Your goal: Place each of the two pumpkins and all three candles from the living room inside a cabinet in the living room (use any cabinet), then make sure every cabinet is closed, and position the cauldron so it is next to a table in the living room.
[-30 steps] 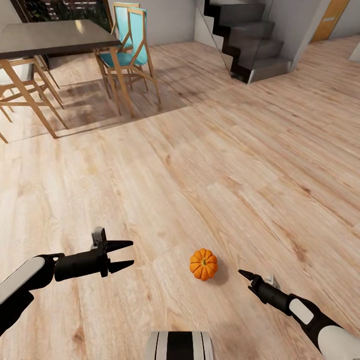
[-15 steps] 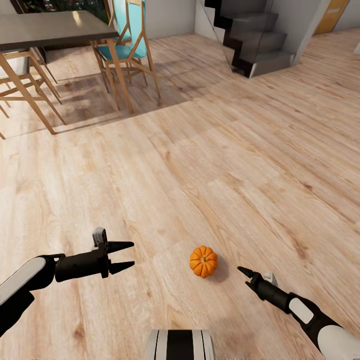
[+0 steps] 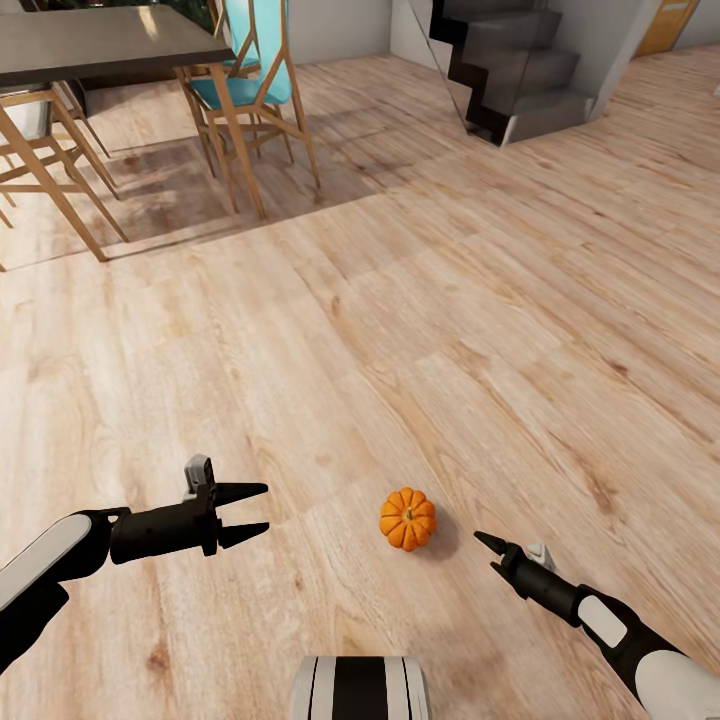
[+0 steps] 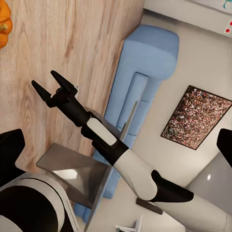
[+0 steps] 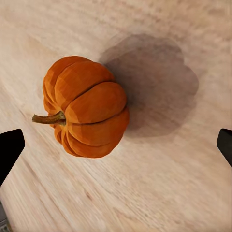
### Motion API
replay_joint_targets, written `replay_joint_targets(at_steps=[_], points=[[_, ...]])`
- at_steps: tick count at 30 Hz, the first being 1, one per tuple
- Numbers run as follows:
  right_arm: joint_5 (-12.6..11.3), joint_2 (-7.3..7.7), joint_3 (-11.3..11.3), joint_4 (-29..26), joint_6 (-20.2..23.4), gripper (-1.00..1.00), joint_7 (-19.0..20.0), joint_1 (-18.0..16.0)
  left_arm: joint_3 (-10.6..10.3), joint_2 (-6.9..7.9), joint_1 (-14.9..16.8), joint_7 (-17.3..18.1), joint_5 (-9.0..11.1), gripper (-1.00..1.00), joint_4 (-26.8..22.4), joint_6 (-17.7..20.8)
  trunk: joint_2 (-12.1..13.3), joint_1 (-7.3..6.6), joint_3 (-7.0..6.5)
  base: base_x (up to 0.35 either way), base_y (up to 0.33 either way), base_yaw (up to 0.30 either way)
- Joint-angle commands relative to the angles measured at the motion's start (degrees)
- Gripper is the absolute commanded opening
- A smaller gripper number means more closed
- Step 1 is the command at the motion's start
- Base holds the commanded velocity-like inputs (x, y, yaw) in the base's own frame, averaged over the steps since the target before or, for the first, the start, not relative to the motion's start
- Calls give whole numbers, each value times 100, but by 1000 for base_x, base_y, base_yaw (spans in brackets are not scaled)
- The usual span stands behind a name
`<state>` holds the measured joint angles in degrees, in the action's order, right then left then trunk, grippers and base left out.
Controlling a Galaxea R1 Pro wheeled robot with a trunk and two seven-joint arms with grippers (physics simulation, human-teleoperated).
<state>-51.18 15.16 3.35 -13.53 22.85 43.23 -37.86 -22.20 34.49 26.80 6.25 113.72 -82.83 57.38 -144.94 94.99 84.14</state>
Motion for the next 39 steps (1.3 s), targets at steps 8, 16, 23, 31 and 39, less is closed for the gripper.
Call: replay_joint_targets(at_steps=[8, 16, 23, 31, 39], points=[[-59, 1, 34, 0, 27, 100, 1, -2, -12, 5, 6, 57, -43, 100, 10, 1, -1, 0, 3, 106, 77, 0], [-59, 0, 34, 8, 26, 100, -7, -2, -17, 5, 6, 58, -44, 100, 12, 1, -1, 0, 3, 206, 113, 0], [-59, -2, 34, 10, 26, 100, -8, -2, -15, 5, 6, 57, -43, 100, 13, 1, -1, 0, 3, 120, -117, 0], [-59, 0, 34, 17, 26, 100, -8, -2, -27, 5, 4, 55, -42, 100, 13, 1, -1, 0, 3, 76, -53, 0], [236, -1, 44, 28, 28, 100, 10, -2, -21, 5, 7, 59, -42, 100, 13, 1, -1, 0, 3, 36, -2, 0]])
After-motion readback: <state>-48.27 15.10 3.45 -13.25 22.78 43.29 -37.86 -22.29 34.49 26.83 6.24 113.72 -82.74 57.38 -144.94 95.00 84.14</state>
